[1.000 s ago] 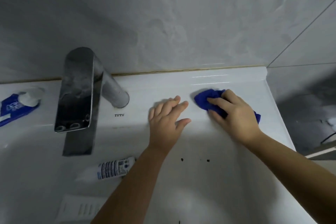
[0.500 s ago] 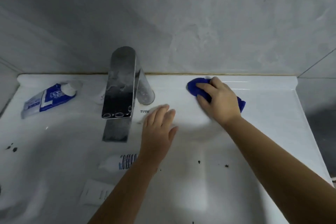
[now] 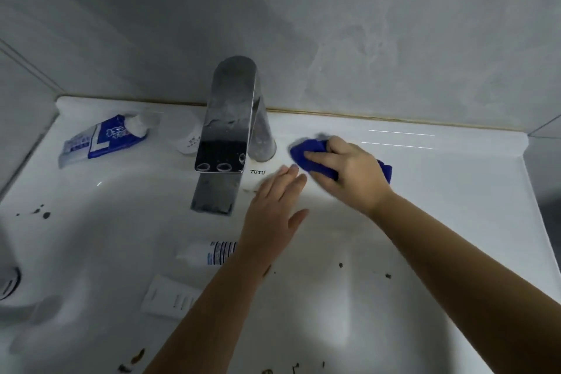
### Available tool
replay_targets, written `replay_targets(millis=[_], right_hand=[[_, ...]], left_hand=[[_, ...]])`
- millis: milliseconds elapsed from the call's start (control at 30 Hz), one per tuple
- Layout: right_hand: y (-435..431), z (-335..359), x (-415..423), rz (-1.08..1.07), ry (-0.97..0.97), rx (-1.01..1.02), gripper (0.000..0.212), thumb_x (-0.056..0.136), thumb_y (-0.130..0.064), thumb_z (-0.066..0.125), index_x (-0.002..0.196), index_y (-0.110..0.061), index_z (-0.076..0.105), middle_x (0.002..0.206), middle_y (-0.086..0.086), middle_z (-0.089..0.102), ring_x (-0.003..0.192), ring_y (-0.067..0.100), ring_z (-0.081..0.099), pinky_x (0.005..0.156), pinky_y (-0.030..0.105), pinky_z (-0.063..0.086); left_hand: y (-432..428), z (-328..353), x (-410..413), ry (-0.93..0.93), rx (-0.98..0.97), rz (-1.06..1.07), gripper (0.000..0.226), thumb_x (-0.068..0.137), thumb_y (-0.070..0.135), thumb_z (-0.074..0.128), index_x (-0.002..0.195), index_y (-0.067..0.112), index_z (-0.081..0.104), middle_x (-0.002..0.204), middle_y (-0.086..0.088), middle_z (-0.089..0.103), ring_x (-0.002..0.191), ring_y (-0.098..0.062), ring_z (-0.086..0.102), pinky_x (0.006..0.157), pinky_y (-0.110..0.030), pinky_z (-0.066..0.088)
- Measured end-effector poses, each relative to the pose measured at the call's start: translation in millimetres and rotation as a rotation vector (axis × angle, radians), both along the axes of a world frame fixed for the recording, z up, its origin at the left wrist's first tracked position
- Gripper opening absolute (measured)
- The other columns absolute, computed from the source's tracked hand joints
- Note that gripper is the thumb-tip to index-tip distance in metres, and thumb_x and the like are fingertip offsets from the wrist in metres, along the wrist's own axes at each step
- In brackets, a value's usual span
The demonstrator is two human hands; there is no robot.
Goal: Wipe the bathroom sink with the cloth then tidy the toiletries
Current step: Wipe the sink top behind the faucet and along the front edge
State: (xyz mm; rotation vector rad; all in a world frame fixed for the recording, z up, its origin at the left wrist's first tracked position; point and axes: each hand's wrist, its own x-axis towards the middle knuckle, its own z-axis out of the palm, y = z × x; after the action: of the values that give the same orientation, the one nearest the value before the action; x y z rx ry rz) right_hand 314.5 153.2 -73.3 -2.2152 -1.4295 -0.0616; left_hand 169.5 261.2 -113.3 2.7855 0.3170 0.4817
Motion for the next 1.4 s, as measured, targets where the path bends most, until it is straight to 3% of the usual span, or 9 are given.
replay_targets(millis=[167,300,533,600,700,900,1000,1200,1400], right_hand=[[-49,6,3,0.008,-0.062,-0.060,0.037,0.070,-0.012,0.077,0.106,-0.011,0.068,0.087,0.008,0.063,0.071,0.029,0.064,0.065,0.023,0.040],[15,0,5,-0.083,-0.003,-0.061,0.036,0.077,-0.016,0.070,0.112,-0.011,0.065,0.107,0.014,0.063,0.086,0.036,0.064,0.073,0.037,0.052],[-73,-23,-16,0.307,-0.344,-0.314,0.027,0.065,-0.028,0.074,0.091,-0.022,0.072,0.083,-0.001,0.062,0.063,0.019,0.059,0.045,0.027,0.048],[-69,-40,-26,0.319,-0.297,-0.379,0.026,0.067,-0.030,0.071,0.091,-0.022,0.072,0.083,-0.001,0.060,0.058,0.020,0.058,0.045,0.026,0.047],[-66,-28,-34,0.215,-0.154,-0.127,0.031,0.081,-0.028,0.049,0.103,-0.016,0.067,0.090,0.002,0.049,0.065,0.021,0.056,0.050,0.025,0.044],[-57,8,22,-0.335,-0.160,0.085,0.032,0.083,-0.026,0.054,0.106,-0.008,0.068,0.086,0.019,0.059,0.071,0.038,0.058,0.056,0.035,0.049],[-17,3,35,-0.223,-0.149,0.008,0.030,0.079,-0.021,0.062,0.107,-0.011,0.067,0.093,0.018,0.061,0.075,0.040,0.060,0.061,0.040,0.052],[-69,4,8,-0.056,-0.076,-0.011,0.038,0.081,-0.032,0.050,0.106,-0.010,0.069,0.081,0.009,0.060,0.064,0.028,0.061,0.062,0.022,0.045],[-22,-1,42,-0.391,-0.130,0.153,0.034,0.083,-0.025,0.054,0.110,-0.008,0.065,0.090,0.020,0.059,0.071,0.037,0.059,0.062,0.036,0.049]], left_hand=[[-1,3,-5,-0.004,-0.031,0.005,0.055,0.076,0.021,0.070,0.125,0.003,0.053,0.131,-0.014,0.053,0.126,-0.026,0.042,0.103,-0.033,0.034],[-2,0,-5,0.021,-0.091,0.019,0.056,0.078,0.028,0.063,0.128,0.007,0.049,0.136,-0.011,0.049,0.130,-0.024,0.038,0.102,-0.032,0.033],[2,1,-5,0.004,-0.152,-0.007,0.061,0.075,0.019,0.074,0.129,0.006,0.050,0.136,-0.009,0.049,0.131,-0.019,0.033,0.106,-0.031,0.030],[3,2,-6,-0.004,-0.175,-0.009,0.057,0.078,0.021,0.070,0.130,0.007,0.049,0.137,-0.008,0.048,0.131,-0.017,0.031,0.106,-0.031,0.031],[6,3,-6,-0.024,-0.182,-0.024,0.052,0.083,0.033,0.053,0.129,0.008,0.051,0.136,-0.006,0.050,0.131,-0.016,0.034,0.106,-0.030,0.034],[2,2,-2,-0.043,-0.194,0.007,0.051,0.083,0.036,0.053,0.124,0.006,0.055,0.131,-0.010,0.054,0.127,-0.017,0.036,0.106,-0.024,0.025],[4,0,-2,-0.046,-0.150,-0.010,0.051,0.083,0.036,0.052,0.125,0.007,0.054,0.131,-0.009,0.054,0.127,-0.017,0.036,0.105,-0.024,0.026],[8,0,-3,-0.065,-0.133,-0.029,0.051,0.083,0.037,0.052,0.124,0.006,0.055,0.130,-0.010,0.055,0.125,-0.018,0.037,0.104,-0.029,0.028],[10,-4,-1,-0.116,-0.067,-0.051,0.049,0.085,0.036,0.052,0.121,0.004,0.058,0.126,-0.011,0.058,0.123,-0.019,0.040,0.103,-0.034,0.032]])
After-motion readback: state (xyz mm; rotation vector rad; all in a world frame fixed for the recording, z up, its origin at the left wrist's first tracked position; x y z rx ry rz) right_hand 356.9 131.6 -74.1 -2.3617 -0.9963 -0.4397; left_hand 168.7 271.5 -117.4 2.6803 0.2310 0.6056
